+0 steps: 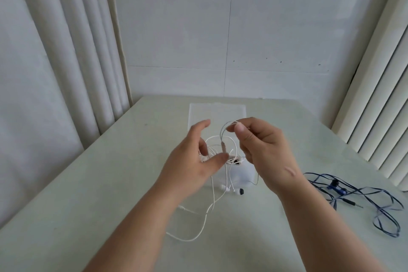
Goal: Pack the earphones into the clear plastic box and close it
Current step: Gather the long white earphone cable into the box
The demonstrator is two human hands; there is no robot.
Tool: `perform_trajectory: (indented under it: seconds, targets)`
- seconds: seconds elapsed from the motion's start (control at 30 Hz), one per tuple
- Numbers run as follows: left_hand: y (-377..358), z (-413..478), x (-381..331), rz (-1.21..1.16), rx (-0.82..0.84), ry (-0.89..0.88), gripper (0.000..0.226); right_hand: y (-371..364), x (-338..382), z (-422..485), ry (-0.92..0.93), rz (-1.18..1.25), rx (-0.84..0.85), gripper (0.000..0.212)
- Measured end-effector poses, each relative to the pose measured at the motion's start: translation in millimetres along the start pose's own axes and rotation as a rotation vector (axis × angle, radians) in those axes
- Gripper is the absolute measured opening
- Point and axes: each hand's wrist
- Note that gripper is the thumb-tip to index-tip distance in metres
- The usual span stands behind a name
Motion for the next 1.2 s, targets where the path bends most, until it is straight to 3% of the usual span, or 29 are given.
perform_trajectory:
  seconds: [0.1, 0.2, 0.33, 0.47, 0.63, 0.77, 0.93, 1.03, 1.13, 1.2]
  targets:
    - [-3, 1, -1, 0.013, 0.076, -0.041, 0.02, -2, 1, -1, -0.013, 0.098, 0.031, 0.019]
    - [5, 1, 1, 0.022, 0.042, -0.054, 0.012, 2, 0, 1, -0.031, 0.104, -0.03, 0.019]
    - [22, 5, 11, -0.001, -0.041, 0.015, 0.016, 13, -6, 5, -0.057, -0.357, -0.126, 0.022]
    - [31, 7, 16, 0.055, -0.167, 0.077, 0.017, 18, -8, 8, -0.114, -0.548, -0.129, 0.052]
    - [32, 7, 14, 0.03, -0.19, 0.111, 0.018, 17, -8, 9, -0.364, -0.221, 0.012, 0.044]
    - [32, 5, 9, -0.034, -0.106, 0.064, 0.013, 13, -10, 9, -0.409, -0.049, 0.049, 0.041]
    - [35, 2, 3, -0.289, -0.047, 0.121, 0.011, 8, -11, 6, -0.248, -0.474, 0.081, 0.036]
    - [36, 5, 3, -0.519, -0.044, 0.172, 0.004, 5, -11, 5, -0.25, -0.536, 0.096, 0.044]
    - [34, 7, 2, -0.653, -0.049, 0.202, 0.011, -1, -14, 3, -0.36, -0.211, 0.12, 0.042]
    - [32, 7, 0, -0.708, -0.052, 0.203, 0.011, -4, -14, 2, -0.391, -0.018, 0.161, 0.026]
Point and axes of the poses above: each hand's wrist, its own z-axis towards the middle knuckle, its own y-axis out of the back of the hand, x = y × z, and after that the axes turned 8 degrees about y, right-handed
